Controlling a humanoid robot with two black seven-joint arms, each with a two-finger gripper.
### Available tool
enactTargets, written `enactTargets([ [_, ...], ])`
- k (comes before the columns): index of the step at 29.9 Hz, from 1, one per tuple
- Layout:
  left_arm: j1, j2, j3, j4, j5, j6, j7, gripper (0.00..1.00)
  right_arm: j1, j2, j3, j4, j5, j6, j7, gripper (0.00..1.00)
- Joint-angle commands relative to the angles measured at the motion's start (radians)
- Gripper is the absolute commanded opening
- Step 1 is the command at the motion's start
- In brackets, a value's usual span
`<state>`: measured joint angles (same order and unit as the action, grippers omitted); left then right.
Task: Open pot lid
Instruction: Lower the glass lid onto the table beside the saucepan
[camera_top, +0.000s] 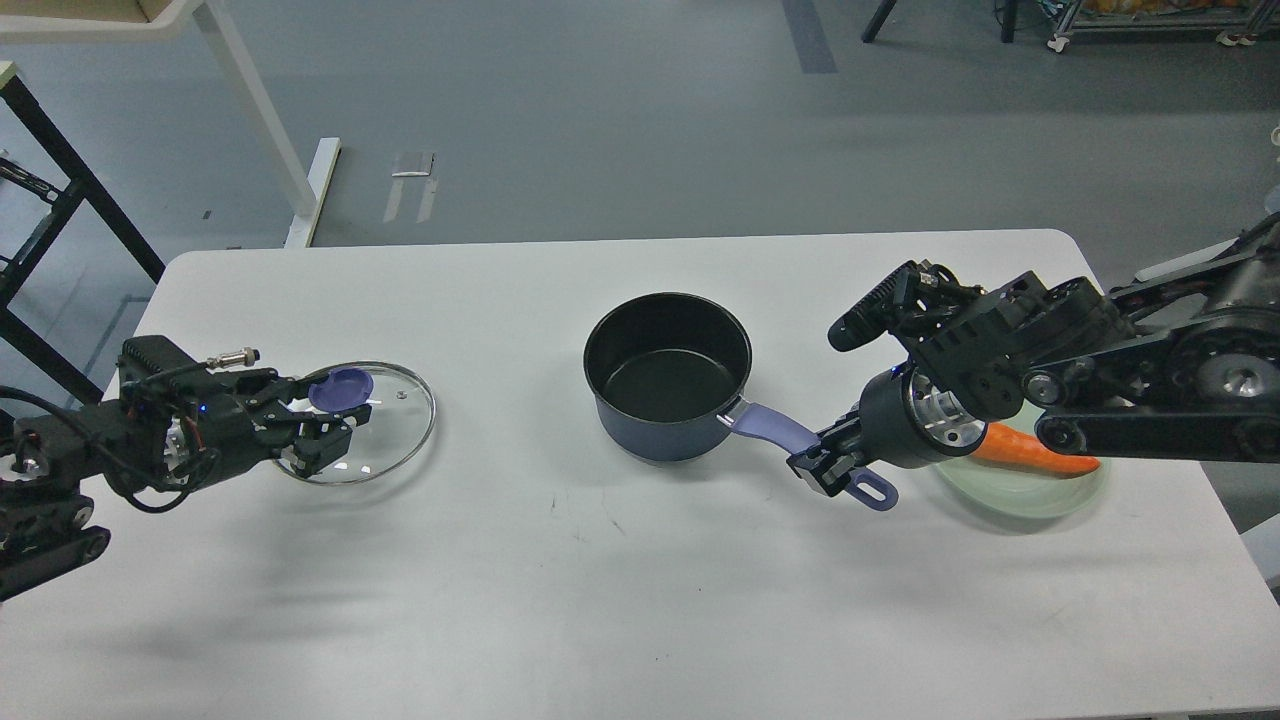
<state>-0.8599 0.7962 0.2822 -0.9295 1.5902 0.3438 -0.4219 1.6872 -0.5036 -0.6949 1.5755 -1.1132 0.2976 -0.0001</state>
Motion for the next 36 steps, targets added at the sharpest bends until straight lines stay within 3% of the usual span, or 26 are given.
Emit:
enactTargets([
  [1,0.004,0.0,0.0,0.0,-0.001,0.0,0.0,0.49,0.0,0.0,0.0,0.0,0.001,0.0,0.0,0.26],
  [12,0.025,-0.002,0.0,0.0,-0.001,0.018,0.0,0.51,0.0,0.007,0.001,0.0,0.001,0.0,0.0,0.26],
  [15,0.03,-0.009,0.0,0.0,-0.001,0.017,0.0,0.58,0.0,0.008,0.0,-0.002,0.001,0.0,0.0,0.26],
  [21,0.03,-0.011,0.0,0.0,-0.001,0.017,0.0,0.6,0.0,0.008,0.002,-0.002,0.001,0.0,0.0,0.26],
  [29,0.03,-0.011,0.0,0.0,0.001,0.018,0.0,0.76,-0.001,0.008,0.001,-0.002,0.001,0.0,0.0,0.27],
  [36,0.024,-0.011,-0.001,0.0,-0.003,0.017,-0.001,0.79,-0.001,0.008,0.0,-0.002,0.003,0.0,0.0,0.27],
])
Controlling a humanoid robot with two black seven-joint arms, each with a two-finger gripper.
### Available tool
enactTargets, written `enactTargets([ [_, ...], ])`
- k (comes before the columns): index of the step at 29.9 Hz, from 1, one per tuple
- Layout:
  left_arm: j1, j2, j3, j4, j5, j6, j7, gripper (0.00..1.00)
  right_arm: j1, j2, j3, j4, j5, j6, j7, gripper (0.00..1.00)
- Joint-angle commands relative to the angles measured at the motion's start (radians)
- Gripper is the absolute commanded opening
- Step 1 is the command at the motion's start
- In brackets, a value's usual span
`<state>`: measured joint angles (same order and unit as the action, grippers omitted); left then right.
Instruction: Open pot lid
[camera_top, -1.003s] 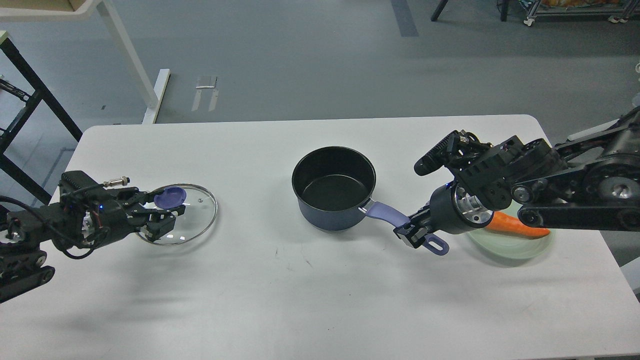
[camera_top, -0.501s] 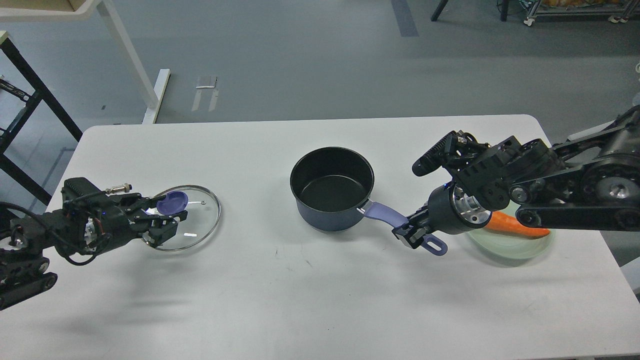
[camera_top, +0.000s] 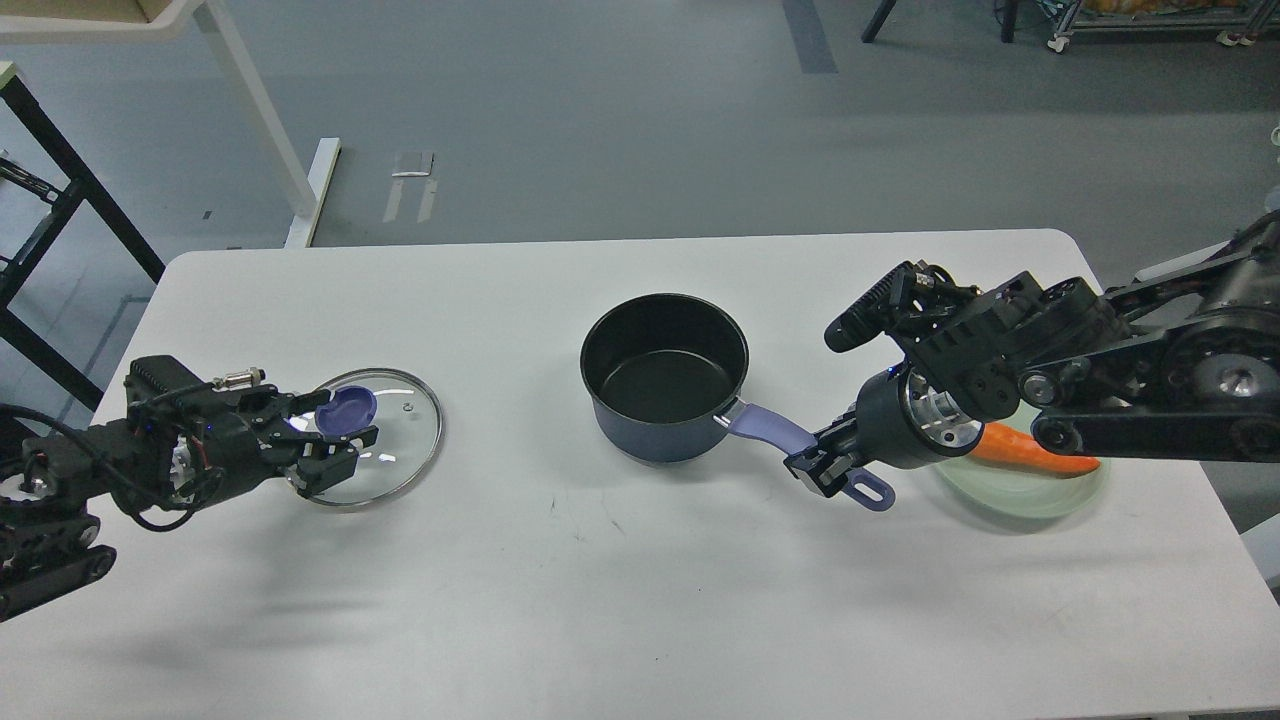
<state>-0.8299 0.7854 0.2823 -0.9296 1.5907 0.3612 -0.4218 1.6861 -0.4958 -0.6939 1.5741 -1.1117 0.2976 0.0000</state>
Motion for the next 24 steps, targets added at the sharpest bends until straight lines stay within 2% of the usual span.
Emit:
enactTargets([
  [1,-0.011,0.0,-0.005,-0.002,-0.011,0.001,-0.002,0.83,-0.002,-0.001,0.001,0.0,0.001,0.0,0.0,0.27],
  [3,-0.017,0.003,-0.02,-0.005,-0.017,-0.002,-0.012,0.92,-0.003,-0.003,-0.001,0.0,0.001,-0.002,0.0,0.3],
  [5,-0.037,0.006,-0.031,-0.005,-0.055,-0.005,-0.06,0.97,-0.003,-0.004,0.001,0.0,0.001,-0.003,0.001,0.43],
  [6,-0.047,0.009,-0.035,-0.003,-0.09,-0.007,-0.067,0.98,-0.003,-0.004,0.001,0.0,0.001,-0.003,0.002,0.48],
  [13,-0.101,0.015,-0.034,0.0,-0.314,-0.013,-0.067,0.99,-0.002,-0.012,0.007,0.001,0.006,-0.003,0.008,0.76],
  [17,-0.127,0.023,-0.038,0.0,-0.432,-0.025,-0.067,0.99,0.003,-0.039,0.048,0.0,0.029,-0.003,0.012,0.86],
  [19,-0.146,0.025,-0.037,0.0,-0.529,-0.05,-0.067,0.99,0.006,-0.058,0.083,0.001,0.055,-0.003,0.014,0.97],
  [24,-0.184,0.025,-0.038,0.008,-0.794,-0.137,-0.067,0.99,0.024,-0.127,0.177,-0.002,0.122,-0.005,0.018,0.97],
])
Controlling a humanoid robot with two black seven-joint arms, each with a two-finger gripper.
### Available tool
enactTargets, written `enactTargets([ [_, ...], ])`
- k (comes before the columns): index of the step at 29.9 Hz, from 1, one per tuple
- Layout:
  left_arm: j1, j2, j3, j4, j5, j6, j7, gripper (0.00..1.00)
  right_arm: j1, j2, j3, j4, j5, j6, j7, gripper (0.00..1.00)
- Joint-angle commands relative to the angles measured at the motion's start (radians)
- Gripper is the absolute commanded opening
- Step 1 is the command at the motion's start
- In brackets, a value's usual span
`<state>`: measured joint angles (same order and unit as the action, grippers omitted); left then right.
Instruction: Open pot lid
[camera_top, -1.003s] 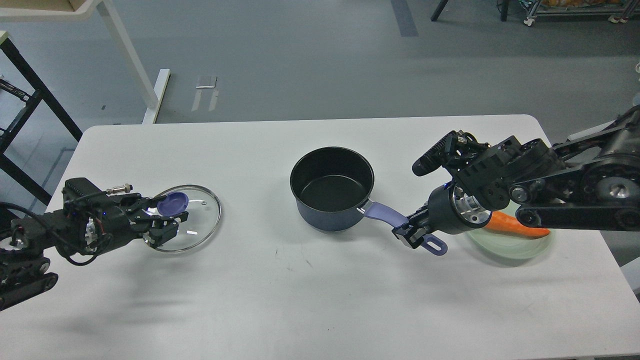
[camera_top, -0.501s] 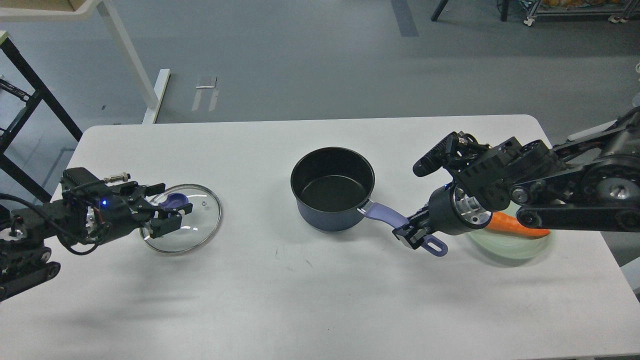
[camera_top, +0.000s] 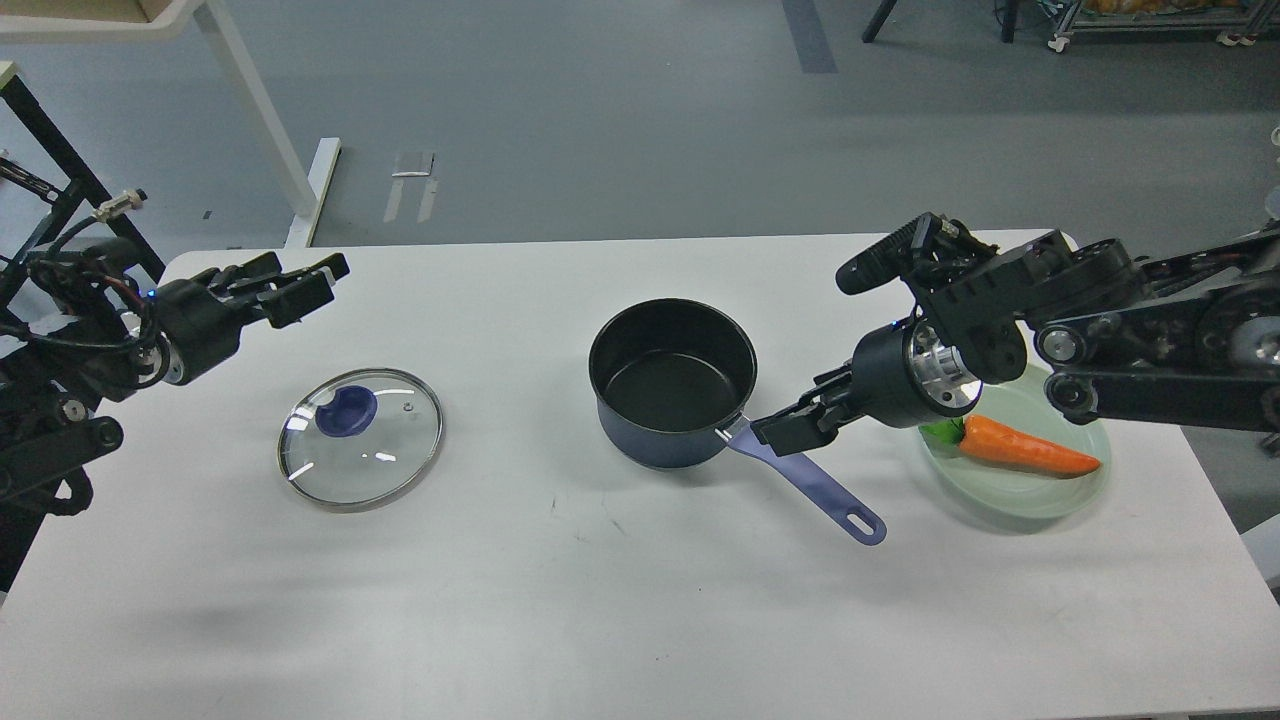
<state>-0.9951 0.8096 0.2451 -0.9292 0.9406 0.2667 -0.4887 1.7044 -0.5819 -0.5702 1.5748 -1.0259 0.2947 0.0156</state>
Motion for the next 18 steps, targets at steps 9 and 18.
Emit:
enactTargets([
  [9,-0.017,-0.075,-0.11,0.091,-0.595,-0.17,0.0,0.99,-0.236,-0.193,0.522,-0.1,0.046,-0.008,0.026,0.98],
  [18,-0.011,-0.248,-0.216,0.242,-0.922,-0.31,0.0,0.99,-0.595,-0.181,0.917,-0.255,0.067,-0.011,0.026,1.0],
])
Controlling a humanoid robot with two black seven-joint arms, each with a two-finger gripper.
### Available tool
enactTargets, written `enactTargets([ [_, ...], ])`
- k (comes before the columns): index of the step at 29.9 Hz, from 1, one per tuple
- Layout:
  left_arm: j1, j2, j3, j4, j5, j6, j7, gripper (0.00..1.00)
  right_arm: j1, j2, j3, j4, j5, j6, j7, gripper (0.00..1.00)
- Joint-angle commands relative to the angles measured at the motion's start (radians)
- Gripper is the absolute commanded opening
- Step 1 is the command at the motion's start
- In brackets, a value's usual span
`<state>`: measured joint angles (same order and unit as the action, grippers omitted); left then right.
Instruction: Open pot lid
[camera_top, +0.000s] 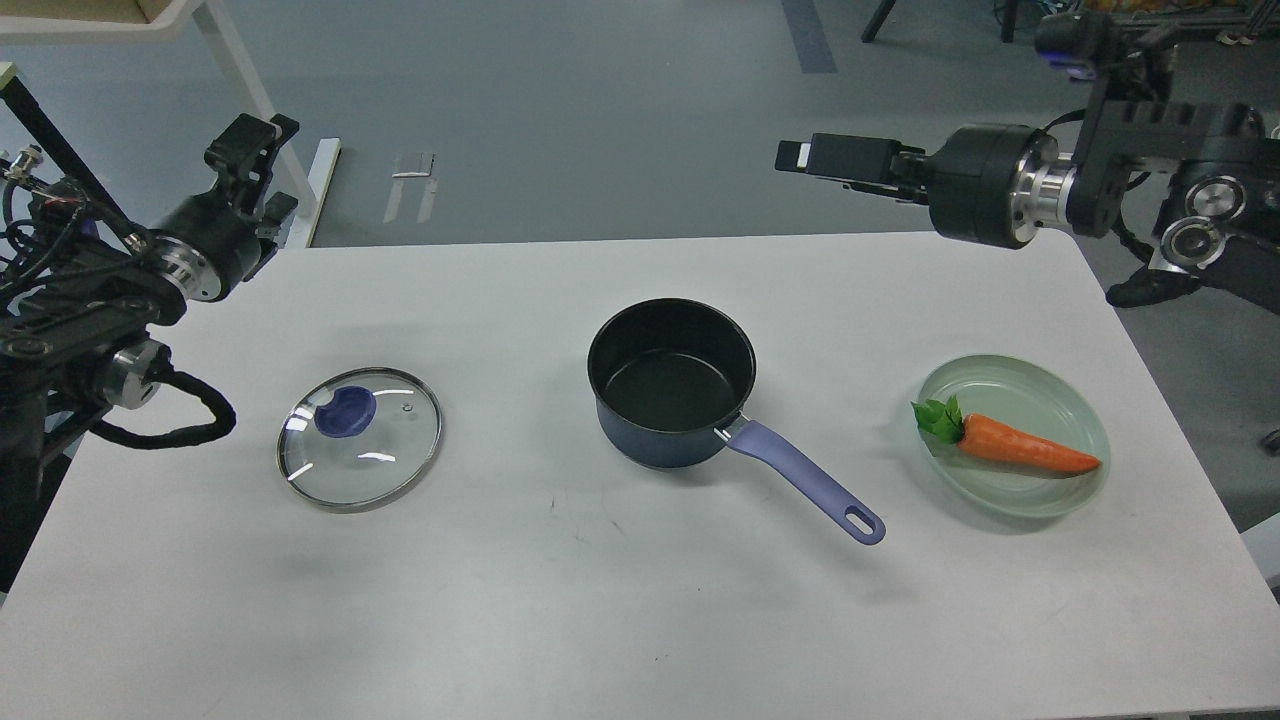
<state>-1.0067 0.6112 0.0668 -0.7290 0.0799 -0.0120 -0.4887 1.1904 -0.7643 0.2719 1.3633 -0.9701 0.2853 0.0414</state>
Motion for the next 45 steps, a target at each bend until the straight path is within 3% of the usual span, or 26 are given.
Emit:
enactTargets([
  [1,0.002,-0.065,-0.051,0.052,-0.074,-0.04,0.0,0.99,-0.098,0.003,0.085,-0.056,0.02,-0.005,0.0,1.0],
  [6,0.028,-0.129,-0.111,0.091,-0.135,-0.065,0.0,0.99,-0.173,0.043,0.099,-0.15,0.19,-0.026,0.003,1.0],
  [13,0.071,-0.218,-0.202,0.126,-0.195,-0.097,0.0,0.99,-0.212,0.177,0.138,-0.352,0.549,-0.04,0.006,1.0],
  [20,0.079,-0.257,-0.283,0.126,-0.236,-0.102,0.0,0.99,-0.275,0.344,0.289,-0.529,0.899,-0.035,0.006,1.0],
  [31,0.082,-0.291,-0.375,0.126,-0.316,-0.114,0.0,0.99,-0.429,0.6,0.7,-0.624,0.961,-0.035,0.006,1.0],
  [45,0.126,-0.329,-0.43,0.125,-0.35,-0.146,0.0,0.99,-0.451,0.634,0.77,-0.624,1.096,-0.031,0.015,1.0],
])
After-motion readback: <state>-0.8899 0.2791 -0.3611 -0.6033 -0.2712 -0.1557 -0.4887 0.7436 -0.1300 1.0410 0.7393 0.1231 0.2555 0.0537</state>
